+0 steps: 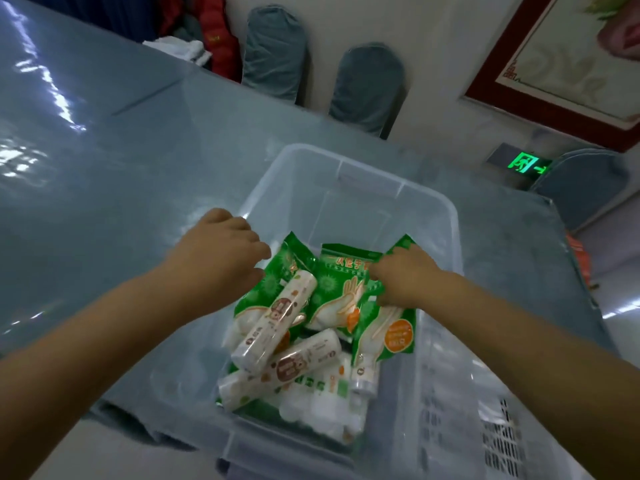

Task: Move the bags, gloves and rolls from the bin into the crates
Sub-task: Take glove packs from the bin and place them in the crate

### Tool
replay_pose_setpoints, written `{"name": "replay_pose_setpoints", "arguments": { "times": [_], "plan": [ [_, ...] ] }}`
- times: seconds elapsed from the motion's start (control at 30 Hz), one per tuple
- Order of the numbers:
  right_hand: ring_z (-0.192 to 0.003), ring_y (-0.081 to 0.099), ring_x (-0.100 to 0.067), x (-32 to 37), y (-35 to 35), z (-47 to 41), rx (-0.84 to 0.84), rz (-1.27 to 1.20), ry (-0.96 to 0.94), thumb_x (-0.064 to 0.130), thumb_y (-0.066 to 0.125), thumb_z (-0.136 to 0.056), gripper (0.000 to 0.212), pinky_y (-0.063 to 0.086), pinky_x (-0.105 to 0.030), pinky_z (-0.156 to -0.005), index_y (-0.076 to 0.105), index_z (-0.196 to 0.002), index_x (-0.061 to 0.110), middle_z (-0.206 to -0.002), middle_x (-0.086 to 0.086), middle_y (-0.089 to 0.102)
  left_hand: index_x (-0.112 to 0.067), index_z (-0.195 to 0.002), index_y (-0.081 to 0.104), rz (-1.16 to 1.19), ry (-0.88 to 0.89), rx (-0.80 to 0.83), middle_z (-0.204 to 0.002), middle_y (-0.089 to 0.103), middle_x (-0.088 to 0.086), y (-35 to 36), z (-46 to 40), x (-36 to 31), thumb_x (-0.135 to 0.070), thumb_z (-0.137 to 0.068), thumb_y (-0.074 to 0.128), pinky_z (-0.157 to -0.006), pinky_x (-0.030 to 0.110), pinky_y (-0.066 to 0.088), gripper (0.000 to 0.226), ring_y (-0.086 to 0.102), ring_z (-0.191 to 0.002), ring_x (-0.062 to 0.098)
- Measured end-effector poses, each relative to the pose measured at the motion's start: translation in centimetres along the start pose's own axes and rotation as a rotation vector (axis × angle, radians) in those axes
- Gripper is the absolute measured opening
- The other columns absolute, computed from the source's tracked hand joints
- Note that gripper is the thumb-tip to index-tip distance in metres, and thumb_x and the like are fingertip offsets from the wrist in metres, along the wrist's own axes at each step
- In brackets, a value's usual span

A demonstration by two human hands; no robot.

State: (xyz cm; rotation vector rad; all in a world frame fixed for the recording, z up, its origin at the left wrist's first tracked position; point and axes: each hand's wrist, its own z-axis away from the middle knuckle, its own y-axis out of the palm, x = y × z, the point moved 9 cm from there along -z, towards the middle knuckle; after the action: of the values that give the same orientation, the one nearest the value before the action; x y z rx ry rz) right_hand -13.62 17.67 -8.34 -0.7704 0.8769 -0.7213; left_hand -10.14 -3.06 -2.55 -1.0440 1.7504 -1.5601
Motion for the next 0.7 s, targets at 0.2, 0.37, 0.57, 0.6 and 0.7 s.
{"name": "replay_pose_setpoints", "arguments": {
  "times": [0.2,0.37,0.57,0.6,0.7],
  "plan": [
    [-0.132,0.030,-0.033,-2.3,2.4,0.8,0.078,0.103,0.218,0.060,0.051,-0.081,0.073,0.015,-0.052,-0.110,0.039,-0.136,0.014,-0.142,-0.013,0.040,-0.029,-0.111,0.059,-0.106,0.107,0.095,-0.102,0.067,-0.007,0.6,-1.9,-1.3,-0.043,-0.085,0.038,-0.093,0.033,0.035,0.036,0.055,-0.104,0.015],
    [-0.128,0.037,-0.032,-4.5,1.3,0.2,0.086,0.199,0.344,0.048,0.046,-0.090,0.056,0.009,-0.053,-0.114,0.046,-0.131,0.009,-0.136,-0.014,0.049,-0.024,-0.109,0.059,-0.087,0.207,0.088,-0.096,0.067,-0.003,-0.2,-5.9,-3.3,-0.039,-0.086,0.042,-0.086,0.035,0.043,0.032,0.056,-0.096,0.019],
    [-0.118,0.042,-0.029,-4.0,1.5,-0.8,0.086,0.178,0.255,0.029,0.058,-0.085,0.035,0.021,-0.047,-0.107,0.057,-0.118,0.019,-0.126,-0.009,0.054,-0.020,-0.109,0.060,-0.068,0.243,0.119,-0.097,0.067,0.001,0.4,-10.2,-5.3,-0.034,-0.085,0.046,-0.083,0.033,0.043,0.030,0.056,-0.094,0.022],
    [-0.113,0.046,-0.027,-4.3,1.3,-0.8,0.055,0.130,0.265,0.024,0.057,-0.084,0.027,0.025,-0.043,-0.103,0.059,-0.111,0.020,-0.120,-0.006,0.058,-0.020,-0.110,0.059,-0.069,0.239,0.138,-0.099,0.067,0.001,0.8,-10.8,-5.4,-0.034,-0.086,0.046,-0.084,0.034,0.043,0.031,0.056,-0.096,0.022],
    [-0.102,0.052,-0.026,-5.5,-0.2,-0.4,-0.118,-0.073,0.321,0.013,0.056,-0.079,0.015,0.030,-0.038,-0.093,0.057,-0.093,0.019,-0.104,-0.004,0.064,-0.019,-0.113,0.057,-0.081,0.198,0.207,-0.105,0.066,0.003,2.2,-12.5,-5.0,-0.035,-0.086,0.047,-0.087,0.035,0.043,0.033,0.056,-0.100,0.024]
  ]
}}
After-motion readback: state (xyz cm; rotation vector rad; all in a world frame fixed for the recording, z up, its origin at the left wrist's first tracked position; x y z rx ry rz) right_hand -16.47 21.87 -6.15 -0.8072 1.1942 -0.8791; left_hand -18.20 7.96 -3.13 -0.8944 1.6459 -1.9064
